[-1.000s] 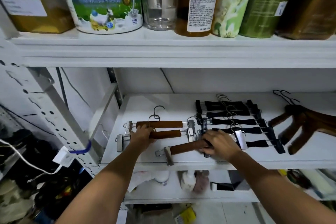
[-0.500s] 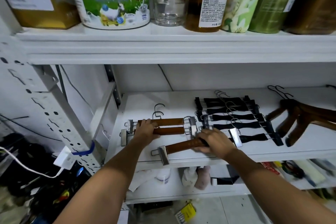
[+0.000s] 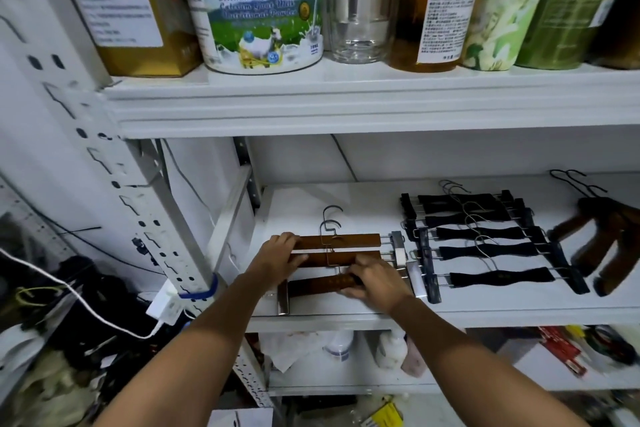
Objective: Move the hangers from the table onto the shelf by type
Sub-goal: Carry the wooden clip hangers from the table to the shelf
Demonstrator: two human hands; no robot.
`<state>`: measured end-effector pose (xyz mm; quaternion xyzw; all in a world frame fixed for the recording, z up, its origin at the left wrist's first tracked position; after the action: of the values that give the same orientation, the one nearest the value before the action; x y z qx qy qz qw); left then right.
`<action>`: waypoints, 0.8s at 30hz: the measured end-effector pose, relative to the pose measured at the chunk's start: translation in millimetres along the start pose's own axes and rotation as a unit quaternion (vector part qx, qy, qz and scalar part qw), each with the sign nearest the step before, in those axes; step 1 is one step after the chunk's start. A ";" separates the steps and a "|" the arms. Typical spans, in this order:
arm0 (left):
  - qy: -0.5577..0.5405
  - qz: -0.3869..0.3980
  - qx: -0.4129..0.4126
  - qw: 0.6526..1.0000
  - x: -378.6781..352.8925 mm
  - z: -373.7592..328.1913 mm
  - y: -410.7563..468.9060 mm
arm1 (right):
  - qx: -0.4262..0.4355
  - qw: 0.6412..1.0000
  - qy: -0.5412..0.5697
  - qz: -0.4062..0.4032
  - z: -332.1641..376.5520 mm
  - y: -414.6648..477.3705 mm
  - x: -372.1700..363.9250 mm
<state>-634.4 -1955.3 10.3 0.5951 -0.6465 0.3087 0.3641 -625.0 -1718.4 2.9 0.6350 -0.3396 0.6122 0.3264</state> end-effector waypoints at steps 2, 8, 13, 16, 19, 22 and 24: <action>0.008 0.028 -0.005 1.000 -5.7 1.1 -6.5 | -0.008 1.000 0.017 -0.004 5.4 5.4 -5.2; 0.078 0.089 -0.007 0.993 -25.4 1.7 -13.8 | -0.030 0.999 0.008 -0.009 0.4 5.1 -17.8; 0.109 0.122 0.050 0.985 -33.6 -0.9 -10.6 | -0.064 0.996 -0.009 -0.053 -3.1 -0.2 -18.5; 0.108 0.134 0.068 0.983 -35.1 -0.1 -10.9 | -0.108 0.994 -0.020 -0.016 -6.4 -0.2 -23.6; 0.102 0.142 0.078 0.982 -36.1 -1.3 -11.3 | -0.109 0.994 -0.028 0.015 -8.2 -0.4 -31.7; 0.094 0.154 0.091 0.979 -34.5 -3.0 -9.1 | -0.102 0.994 -0.029 0.023 -10.5 2.4 -34.3; 0.091 0.167 0.100 0.977 -32.6 -4.6 -6.3 | -0.100 0.994 -0.030 0.026 -11.7 4.9 -33.7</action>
<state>-626.8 -1934.4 -14.7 0.4818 -0.6663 0.4815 0.3034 -636.3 -1710.3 -30.4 0.6084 -0.4247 0.5642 0.3621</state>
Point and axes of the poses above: each hand's wrist, its own y-axis towards the middle knuckle, its own x-axis out of the back of the hand, z = x × y, the point moved 1 cm from there along y, towards the middle knuckle, and after that the axes turned 15 degrees about -y, right-handed, at the moved point
